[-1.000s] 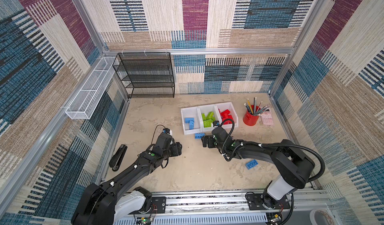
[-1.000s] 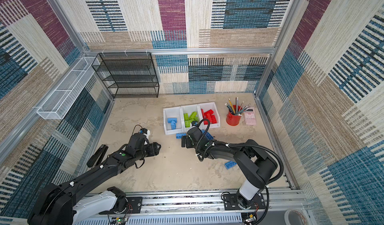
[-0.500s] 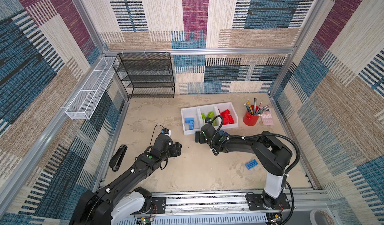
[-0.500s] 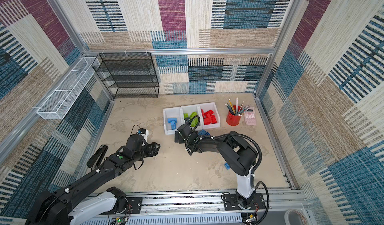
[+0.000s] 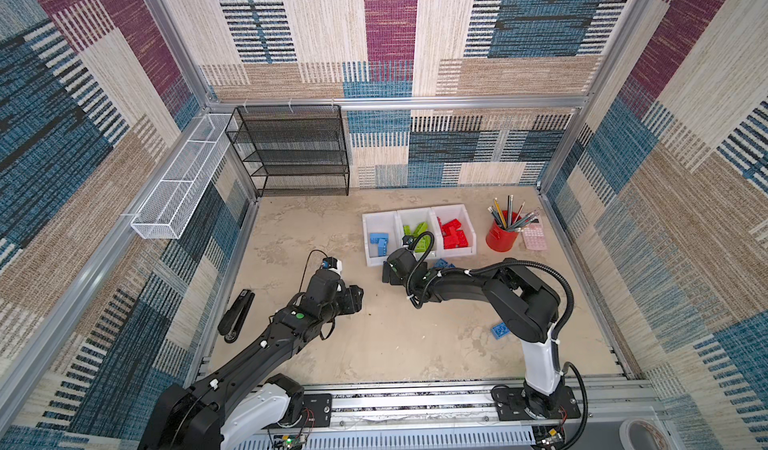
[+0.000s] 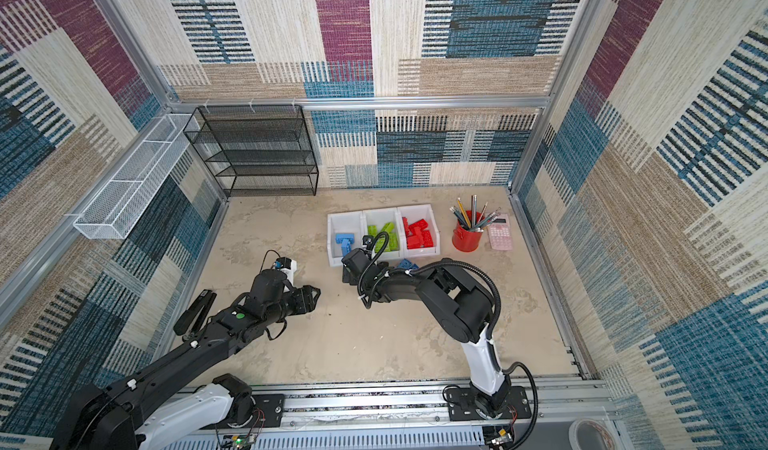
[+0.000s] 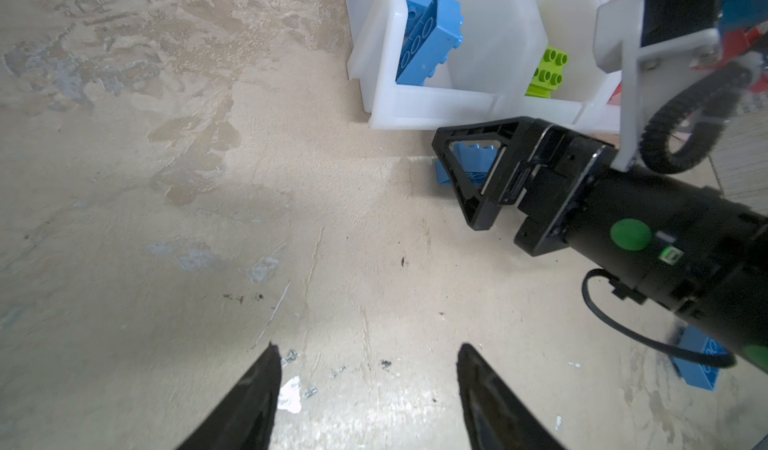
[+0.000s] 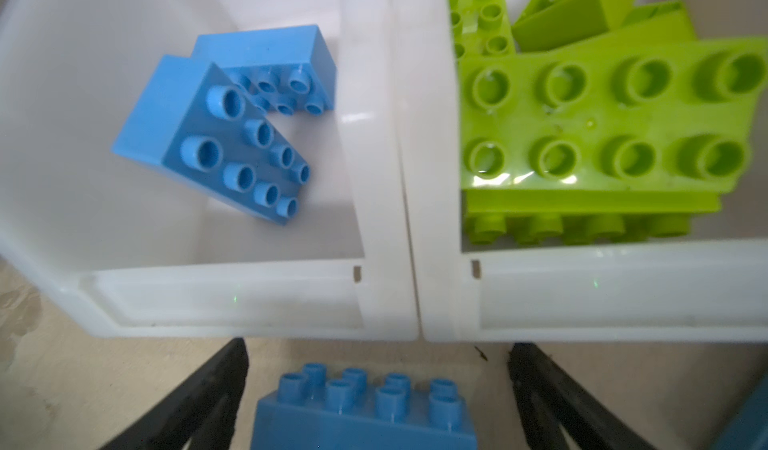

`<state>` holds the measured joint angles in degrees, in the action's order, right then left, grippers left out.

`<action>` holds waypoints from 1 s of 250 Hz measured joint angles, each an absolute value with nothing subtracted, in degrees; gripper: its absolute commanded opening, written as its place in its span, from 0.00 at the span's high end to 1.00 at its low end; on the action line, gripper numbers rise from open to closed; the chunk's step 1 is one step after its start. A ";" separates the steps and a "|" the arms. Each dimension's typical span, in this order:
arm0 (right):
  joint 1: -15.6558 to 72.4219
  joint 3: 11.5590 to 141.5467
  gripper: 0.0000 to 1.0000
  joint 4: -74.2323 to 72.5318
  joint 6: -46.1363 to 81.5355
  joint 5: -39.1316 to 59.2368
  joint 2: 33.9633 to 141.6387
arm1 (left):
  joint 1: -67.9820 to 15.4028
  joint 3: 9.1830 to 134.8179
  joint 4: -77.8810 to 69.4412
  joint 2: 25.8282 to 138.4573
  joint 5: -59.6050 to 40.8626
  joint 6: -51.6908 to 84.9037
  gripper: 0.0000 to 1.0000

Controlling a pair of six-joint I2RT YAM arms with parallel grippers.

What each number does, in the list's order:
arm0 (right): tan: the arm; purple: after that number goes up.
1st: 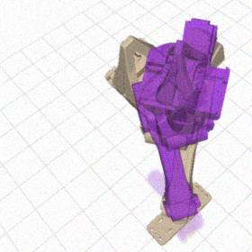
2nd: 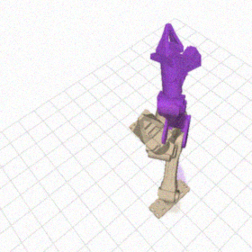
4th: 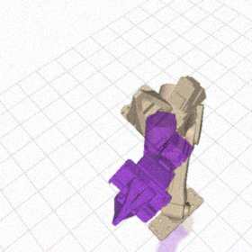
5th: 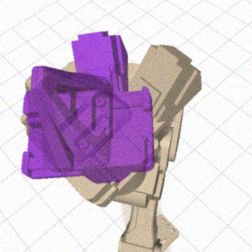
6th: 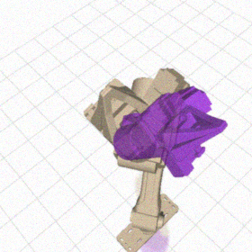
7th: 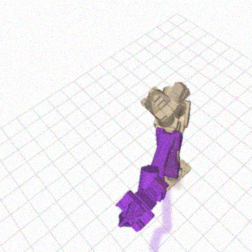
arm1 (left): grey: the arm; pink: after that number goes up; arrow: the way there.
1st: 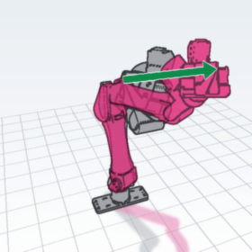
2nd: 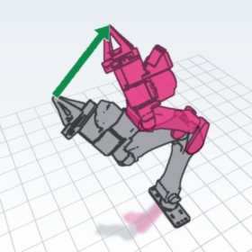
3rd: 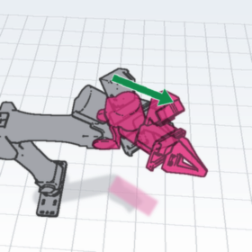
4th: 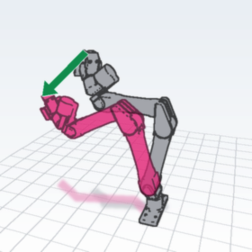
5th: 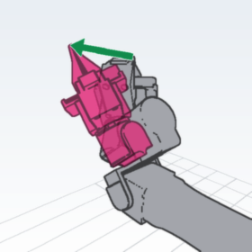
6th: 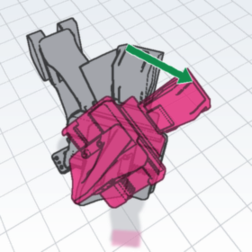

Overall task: Sort the legos into containers by color
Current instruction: 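Withdraw the left gripper while the right gripper reaches for a blue brick near the bin, then lift the blue brick with the right gripper into the blue compartment and release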

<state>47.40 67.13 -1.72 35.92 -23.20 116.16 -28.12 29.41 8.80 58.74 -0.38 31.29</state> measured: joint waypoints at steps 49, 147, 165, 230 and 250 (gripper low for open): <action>47.97 66.67 0.28 -1.76 35.81 -24.60 116.33 | -28.12 29.41 8.80 58.74 -0.36 31.29 0.32; 48.86 65.06 0.34 1.69 34.35 -23.55 112.42 | -28.12 29.36 8.80 58.19 -0.32 31.29 0.32; 48.88 65.63 0.34 2.87 33.26 -22.70 111.02 | -28.14 29.36 8.80 58.11 -0.25 31.29 0.32; 48.64 69.69 0.34 7.01 29.28 -18.63 106.78 | -28.14 29.08 8.80 57.30 0.08 31.29 0.32; 48.03 72.84 0.34 8.16 27.64 -16.75 106.76 | -28.14 29.04 8.82 57.32 0.16 31.29 0.32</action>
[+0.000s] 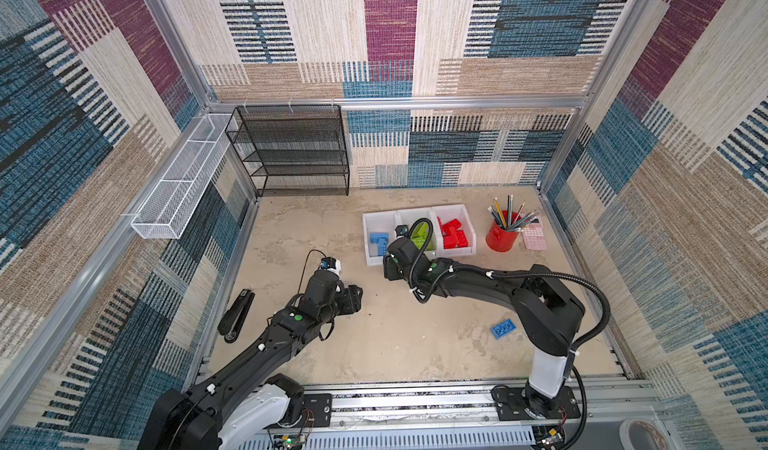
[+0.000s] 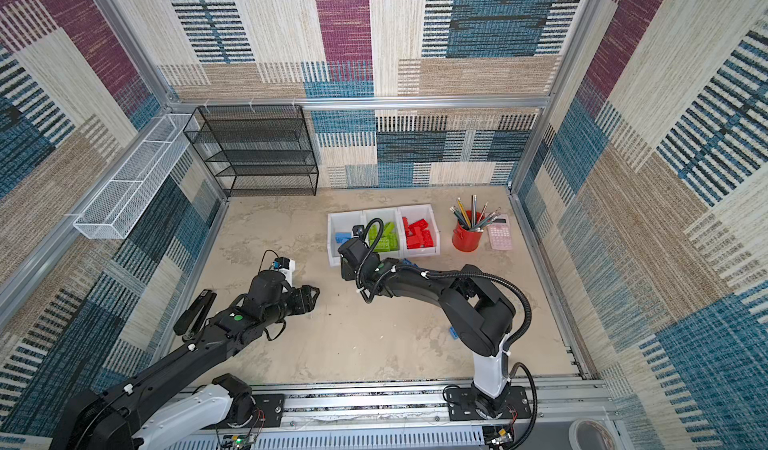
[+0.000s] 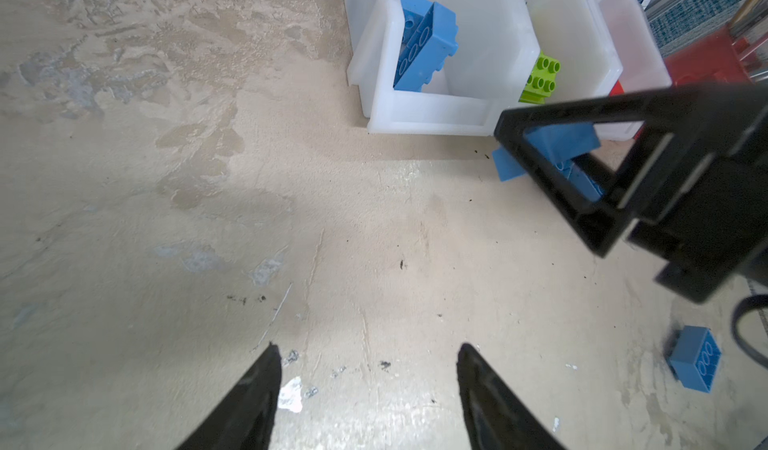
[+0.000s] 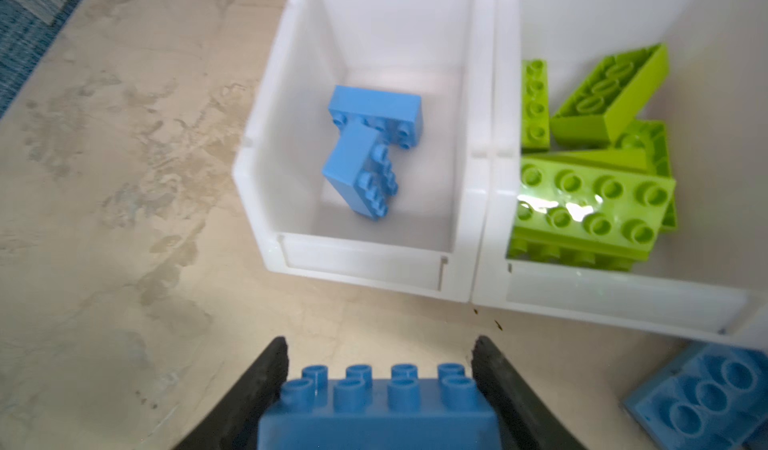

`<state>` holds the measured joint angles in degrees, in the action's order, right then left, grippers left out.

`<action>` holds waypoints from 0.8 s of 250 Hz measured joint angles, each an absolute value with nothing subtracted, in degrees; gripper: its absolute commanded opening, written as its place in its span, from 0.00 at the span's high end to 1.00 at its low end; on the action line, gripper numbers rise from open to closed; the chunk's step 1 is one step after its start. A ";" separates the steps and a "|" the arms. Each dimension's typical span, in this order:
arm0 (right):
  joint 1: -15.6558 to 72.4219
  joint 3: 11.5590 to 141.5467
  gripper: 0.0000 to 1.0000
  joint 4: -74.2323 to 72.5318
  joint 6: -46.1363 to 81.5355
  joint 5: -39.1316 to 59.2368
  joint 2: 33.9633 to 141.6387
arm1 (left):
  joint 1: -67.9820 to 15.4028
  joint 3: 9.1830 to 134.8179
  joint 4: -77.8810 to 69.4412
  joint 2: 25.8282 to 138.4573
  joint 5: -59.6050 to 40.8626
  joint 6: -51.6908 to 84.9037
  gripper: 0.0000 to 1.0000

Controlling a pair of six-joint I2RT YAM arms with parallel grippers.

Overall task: Sort the legos into containers by color
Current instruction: 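Lift the blue brick with the right gripper into the blue compartment and release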

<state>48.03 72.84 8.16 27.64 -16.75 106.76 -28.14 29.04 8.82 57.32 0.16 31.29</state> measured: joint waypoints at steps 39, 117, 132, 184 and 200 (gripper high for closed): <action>45.54 80.34 0.35 9.91 24.97 -12.93 108.20 | -28.14 29.04 8.82 57.39 0.32 31.29 0.32; 40.47 93.82 0.35 14.52 21.12 -6.57 117.45 | -28.12 29.02 8.80 58.28 1.13 31.31 0.32; 39.68 95.50 0.35 14.94 20.86 -5.50 118.96 | -28.12 29.02 8.80 58.43 1.15 31.31 0.32; 38.50 99.85 0.34 16.73 20.01 -3.38 123.42 | -27.99 28.99 8.62 59.24 1.13 31.31 0.32; 38.28 100.64 0.34 17.17 19.84 -2.59 124.38 | -27.99 28.99 8.58 59.46 1.13 31.31 0.32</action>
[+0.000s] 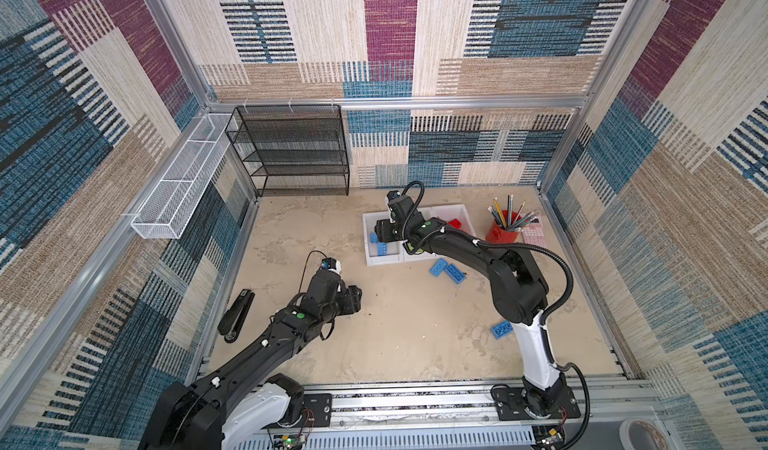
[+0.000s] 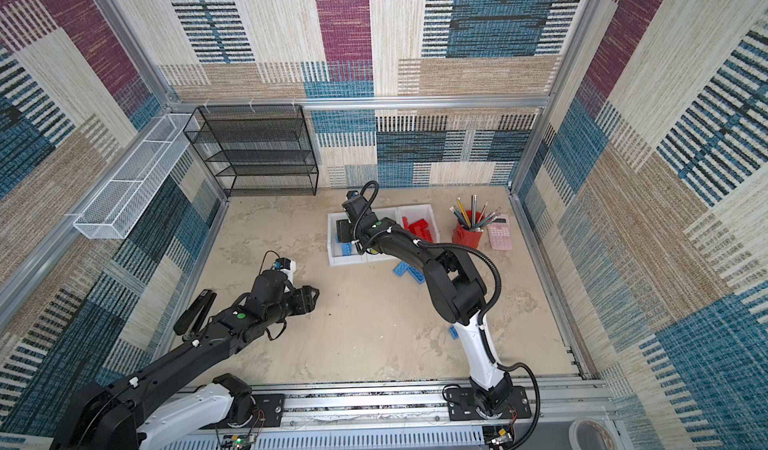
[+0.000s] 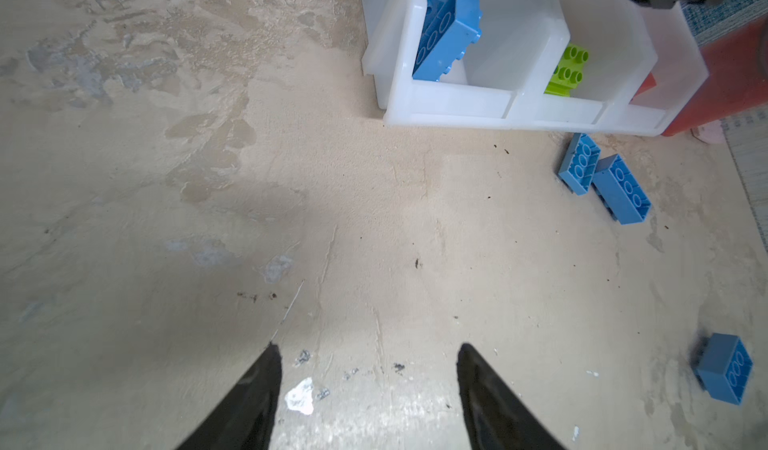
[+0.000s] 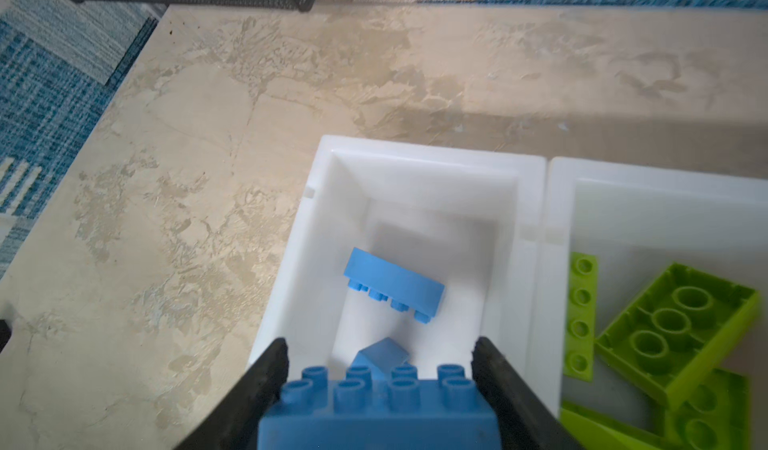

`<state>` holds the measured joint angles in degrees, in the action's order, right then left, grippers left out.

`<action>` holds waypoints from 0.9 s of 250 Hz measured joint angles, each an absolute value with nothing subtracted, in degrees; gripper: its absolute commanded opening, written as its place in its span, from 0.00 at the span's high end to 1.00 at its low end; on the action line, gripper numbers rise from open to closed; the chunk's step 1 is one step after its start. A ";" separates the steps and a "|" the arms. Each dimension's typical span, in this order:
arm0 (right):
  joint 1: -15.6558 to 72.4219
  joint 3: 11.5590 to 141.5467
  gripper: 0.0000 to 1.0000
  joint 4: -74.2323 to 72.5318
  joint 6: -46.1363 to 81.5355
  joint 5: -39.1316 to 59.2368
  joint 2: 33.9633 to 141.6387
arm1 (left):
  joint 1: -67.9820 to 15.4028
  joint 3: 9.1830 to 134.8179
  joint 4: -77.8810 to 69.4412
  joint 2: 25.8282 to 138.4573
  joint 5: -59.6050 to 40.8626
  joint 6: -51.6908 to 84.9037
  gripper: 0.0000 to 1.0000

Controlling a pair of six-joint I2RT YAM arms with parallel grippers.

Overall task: Sort the legos into containers by color
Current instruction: 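Lift the blue brick with the right gripper into the blue compartment and release, then withdraw the right gripper while the left gripper grasps a blue brick by the bin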

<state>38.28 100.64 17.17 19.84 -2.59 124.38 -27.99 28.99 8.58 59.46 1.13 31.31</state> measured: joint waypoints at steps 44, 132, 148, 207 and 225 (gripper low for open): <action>37.43 101.54 0.29 17.87 19.84 -1.56 125.34 | -27.99 28.97 8.36 59.66 1.10 31.31 0.32; 37.21 100.62 0.11 17.82 19.42 -0.05 123.81 | -27.97 28.60 6.57 59.81 -0.38 31.29 0.29; 37.17 100.07 0.11 17.78 19.42 -0.03 122.91 | -27.99 28.42 6.55 59.57 -0.54 31.29 0.29; 36.77 94.85 0.09 15.70 19.25 0.71 116.18 | -29.87 28.75 6.44 59.57 -1.85 31.31 0.29; 36.53 91.44 0.08 14.68 19.25 1.13 112.88 | -31.42 30.17 6.61 60.34 -1.83 31.29 0.29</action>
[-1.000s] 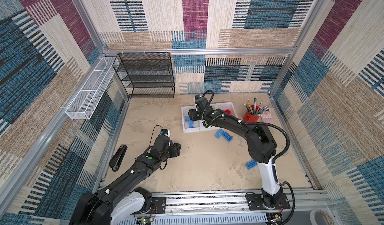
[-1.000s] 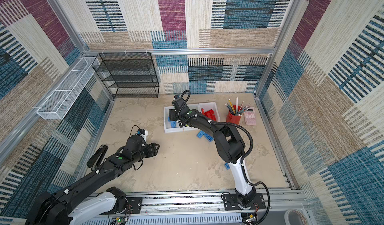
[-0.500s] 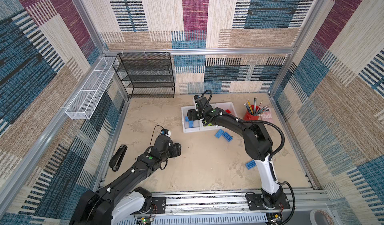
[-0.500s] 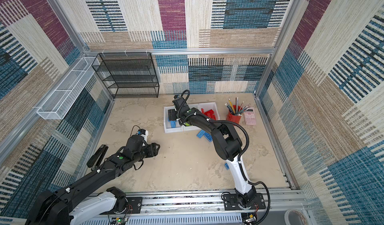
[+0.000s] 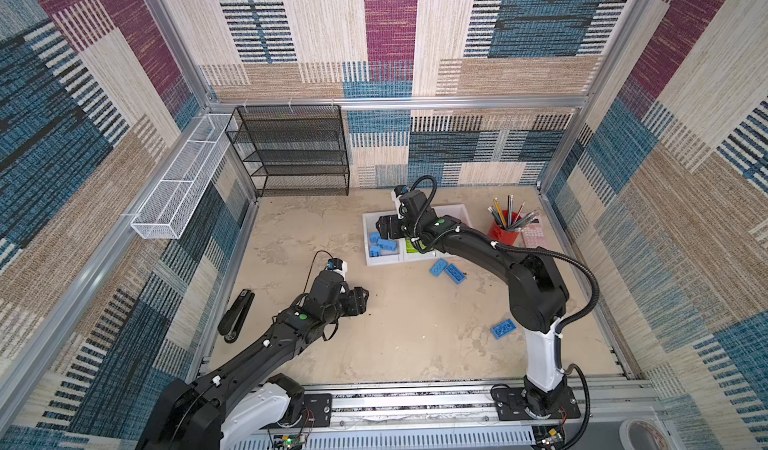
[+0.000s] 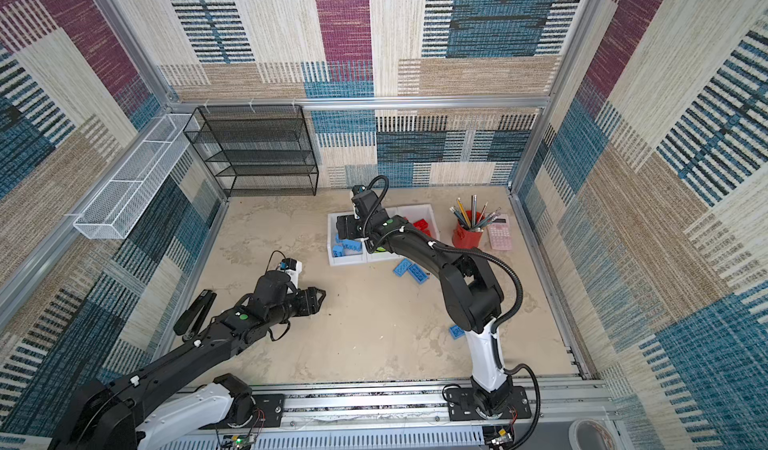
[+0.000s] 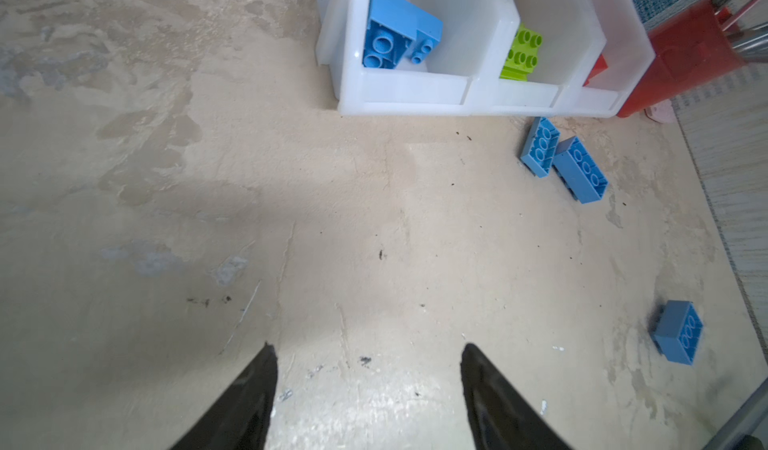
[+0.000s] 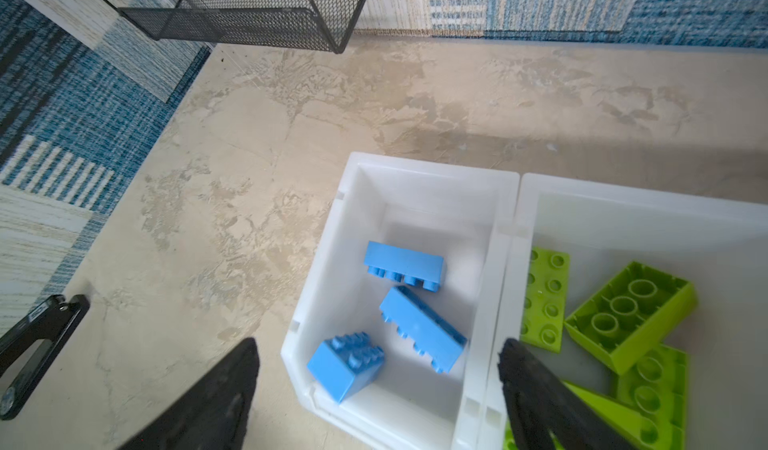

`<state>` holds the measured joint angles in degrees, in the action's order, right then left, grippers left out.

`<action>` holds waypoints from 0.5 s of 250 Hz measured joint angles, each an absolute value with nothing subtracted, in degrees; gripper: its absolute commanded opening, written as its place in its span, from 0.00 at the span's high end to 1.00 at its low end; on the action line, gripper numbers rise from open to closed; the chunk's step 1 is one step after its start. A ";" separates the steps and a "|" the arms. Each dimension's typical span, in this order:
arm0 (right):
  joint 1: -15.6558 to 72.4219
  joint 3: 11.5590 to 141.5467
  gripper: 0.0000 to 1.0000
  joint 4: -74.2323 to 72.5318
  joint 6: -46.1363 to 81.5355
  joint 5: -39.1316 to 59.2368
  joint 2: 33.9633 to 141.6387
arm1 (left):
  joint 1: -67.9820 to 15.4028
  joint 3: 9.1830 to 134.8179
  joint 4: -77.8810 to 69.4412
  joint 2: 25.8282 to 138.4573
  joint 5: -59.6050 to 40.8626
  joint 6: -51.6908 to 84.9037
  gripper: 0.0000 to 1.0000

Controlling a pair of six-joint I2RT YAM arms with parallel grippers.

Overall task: Sort the legos into containers by color
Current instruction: 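Withdraw the right gripper while the left gripper grasps a blue brick by the bin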

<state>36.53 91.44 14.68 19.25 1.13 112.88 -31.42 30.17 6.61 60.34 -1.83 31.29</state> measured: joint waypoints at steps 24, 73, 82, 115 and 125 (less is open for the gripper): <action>35.68 85.97 0.08 12.86 19.29 2.48 107.83 | -33.65 32.64 6.61 62.48 -1.80 31.16 0.30; 32.18 73.52 0.08 8.43 20.86 6.52 96.84 | -39.20 38.83 7.14 70.08 -1.23 29.65 0.29; 31.46 71.40 0.08 7.68 21.06 7.73 94.96 | -40.14 40.27 7.25 72.05 -1.21 29.47 0.29; 28.23 63.02 0.08 4.73 23.18 12.16 87.42 | -43.03 45.30 7.16 79.70 -1.63 28.99 0.30; 27.29 60.95 0.08 3.90 23.66 13.30 85.45 | -43.92 46.87 7.35 81.87 -1.63 28.71 0.30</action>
<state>27.29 60.95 3.90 23.66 13.30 85.45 -43.92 46.87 7.35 81.87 -1.63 28.71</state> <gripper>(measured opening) 0.924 0.702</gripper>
